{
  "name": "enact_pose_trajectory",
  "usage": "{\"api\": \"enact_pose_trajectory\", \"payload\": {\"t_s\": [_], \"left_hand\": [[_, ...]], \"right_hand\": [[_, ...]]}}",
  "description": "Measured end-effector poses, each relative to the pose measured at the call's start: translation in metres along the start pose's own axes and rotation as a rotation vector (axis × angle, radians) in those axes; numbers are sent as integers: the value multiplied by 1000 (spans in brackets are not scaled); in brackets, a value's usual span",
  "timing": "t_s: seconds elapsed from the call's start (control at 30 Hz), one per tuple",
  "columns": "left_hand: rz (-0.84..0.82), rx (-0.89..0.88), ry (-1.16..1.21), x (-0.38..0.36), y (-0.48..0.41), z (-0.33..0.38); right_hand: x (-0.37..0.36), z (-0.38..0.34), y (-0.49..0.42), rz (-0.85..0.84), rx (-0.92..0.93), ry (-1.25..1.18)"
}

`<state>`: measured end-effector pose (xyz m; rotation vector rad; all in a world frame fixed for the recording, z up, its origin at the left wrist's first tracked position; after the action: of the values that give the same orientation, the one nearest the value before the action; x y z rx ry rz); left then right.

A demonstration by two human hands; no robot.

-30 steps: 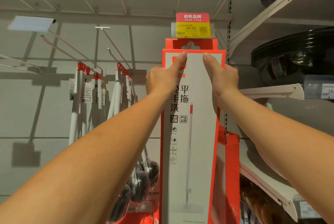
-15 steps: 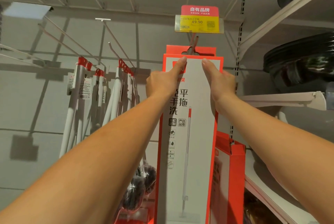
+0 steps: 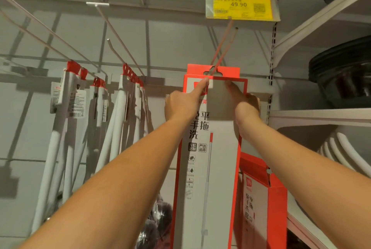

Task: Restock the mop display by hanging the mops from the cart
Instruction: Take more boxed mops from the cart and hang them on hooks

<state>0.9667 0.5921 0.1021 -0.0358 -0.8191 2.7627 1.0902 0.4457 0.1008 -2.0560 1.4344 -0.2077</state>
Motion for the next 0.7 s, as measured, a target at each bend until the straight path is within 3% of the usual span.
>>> {"api": "enact_pose_trajectory", "payload": {"t_s": [0.17, 0.47, 0.7], "left_hand": [[-33, 21, 8, -14, -19, -19], [-57, 28, -10, -38, -51, -55], [-60, 29, 18, -50, -63, -68]], "right_hand": [[-10, 15, -21, -29, -2, 183], [-27, 46, -33, -46, 129, 24], [-33, 62, -52, -32, 218, 57]]}}
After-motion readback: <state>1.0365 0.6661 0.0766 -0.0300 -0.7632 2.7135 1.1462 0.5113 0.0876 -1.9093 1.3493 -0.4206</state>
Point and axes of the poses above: each hand's wrist, its own y-axis away from the middle knuckle, its own x-axis out of the back of the hand, z = x × y, the point moved 7 cm from there along -y, towards the middle knuckle, and after that the axes turned 3 degrees about x, right-handed, at the moved point
